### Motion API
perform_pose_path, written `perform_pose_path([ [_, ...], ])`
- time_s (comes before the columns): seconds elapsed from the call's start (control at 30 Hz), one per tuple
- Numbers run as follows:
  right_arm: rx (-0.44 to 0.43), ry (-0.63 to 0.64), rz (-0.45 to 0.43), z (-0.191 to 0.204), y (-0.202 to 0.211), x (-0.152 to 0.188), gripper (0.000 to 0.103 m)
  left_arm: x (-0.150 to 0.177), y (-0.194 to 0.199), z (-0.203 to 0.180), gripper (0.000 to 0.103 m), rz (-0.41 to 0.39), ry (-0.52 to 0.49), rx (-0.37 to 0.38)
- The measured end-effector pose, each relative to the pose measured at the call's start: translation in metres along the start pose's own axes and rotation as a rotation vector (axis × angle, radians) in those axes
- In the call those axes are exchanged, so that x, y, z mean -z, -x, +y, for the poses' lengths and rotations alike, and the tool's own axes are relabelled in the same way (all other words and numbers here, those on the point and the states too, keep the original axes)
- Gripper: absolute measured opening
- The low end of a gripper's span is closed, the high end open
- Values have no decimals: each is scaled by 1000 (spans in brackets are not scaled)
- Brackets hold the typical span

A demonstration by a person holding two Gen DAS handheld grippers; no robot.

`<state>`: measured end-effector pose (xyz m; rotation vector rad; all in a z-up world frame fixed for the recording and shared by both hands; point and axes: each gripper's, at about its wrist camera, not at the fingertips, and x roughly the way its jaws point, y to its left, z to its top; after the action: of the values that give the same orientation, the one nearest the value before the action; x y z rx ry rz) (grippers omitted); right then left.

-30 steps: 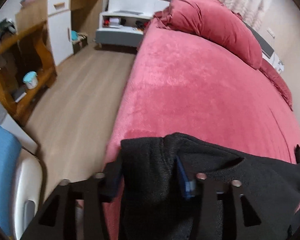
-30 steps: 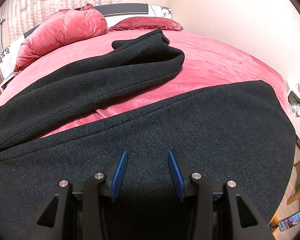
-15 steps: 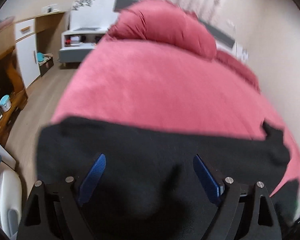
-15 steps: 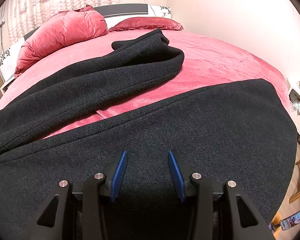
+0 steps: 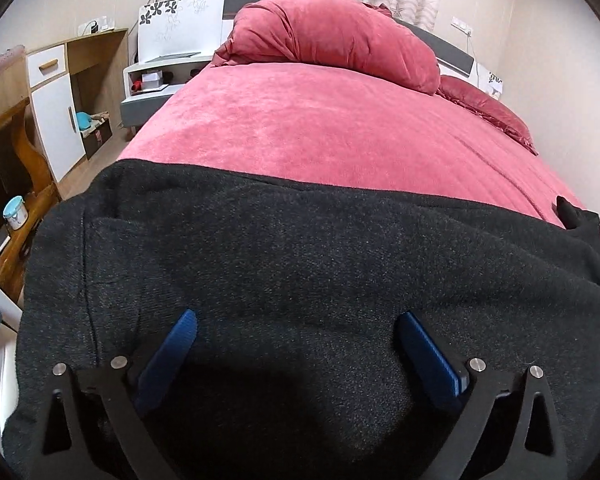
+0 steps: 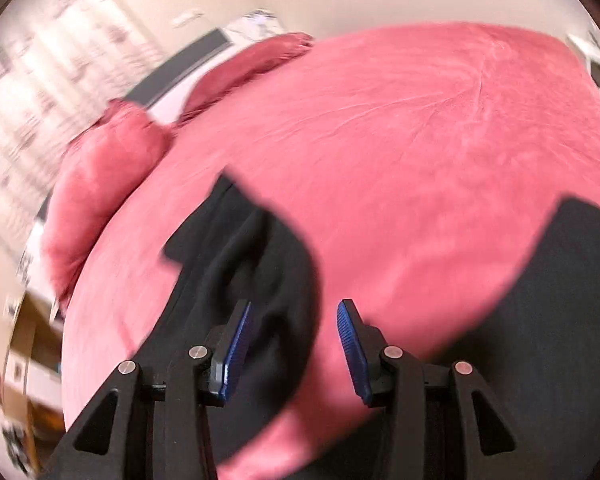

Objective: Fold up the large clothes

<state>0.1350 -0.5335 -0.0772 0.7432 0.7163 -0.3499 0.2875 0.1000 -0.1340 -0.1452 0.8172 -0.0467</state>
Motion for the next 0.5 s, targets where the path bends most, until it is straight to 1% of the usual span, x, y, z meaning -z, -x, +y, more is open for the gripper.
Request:
perform_pose_path([
  [0.03,-10,-31,32,-3,-15,-9,44,0,0,0,103,0,1,2],
  [0.1,-30,-140,113,-10,-52,-22,44,4,5,0,103,-2,0,1],
  [0.13,-27,-151,129,-8,-60,-23,45,4,4,0,103,-3,0,0],
  [0.17,-11,-141,120,-1,-67,-24,47,6,7,-1,103,-3,0,0],
  [0.2,8,-103,95,13,-69,-26,46,6,8,-1,103,-4,1,2],
  [0.23,-11,-61,101,26,-72,-26,45,7,8,-1,103,-4,2,3],
  [0.27,-39,-1,136,44,-78,-24,45,6,7,-1,103,-4,3,5],
  [0.3,-41,100,166,69,-81,-14,34,6,7,-1,103,-5,4,6],
  [0.33,-42,194,175,87,-80,-5,24,6,7,-1,103,-5,4,6],
  [0.37,-46,306,172,110,-76,9,18,7,7,-1,103,-5,5,6],
  [0.4,-59,425,151,132,-68,26,17,6,7,-1,103,-5,5,6],
  [0.47,-84,599,120,160,-53,55,17,6,8,-1,103,-5,4,5],
  [0.5,-102,712,127,174,-47,75,19,7,8,-1,103,-5,4,5],
])
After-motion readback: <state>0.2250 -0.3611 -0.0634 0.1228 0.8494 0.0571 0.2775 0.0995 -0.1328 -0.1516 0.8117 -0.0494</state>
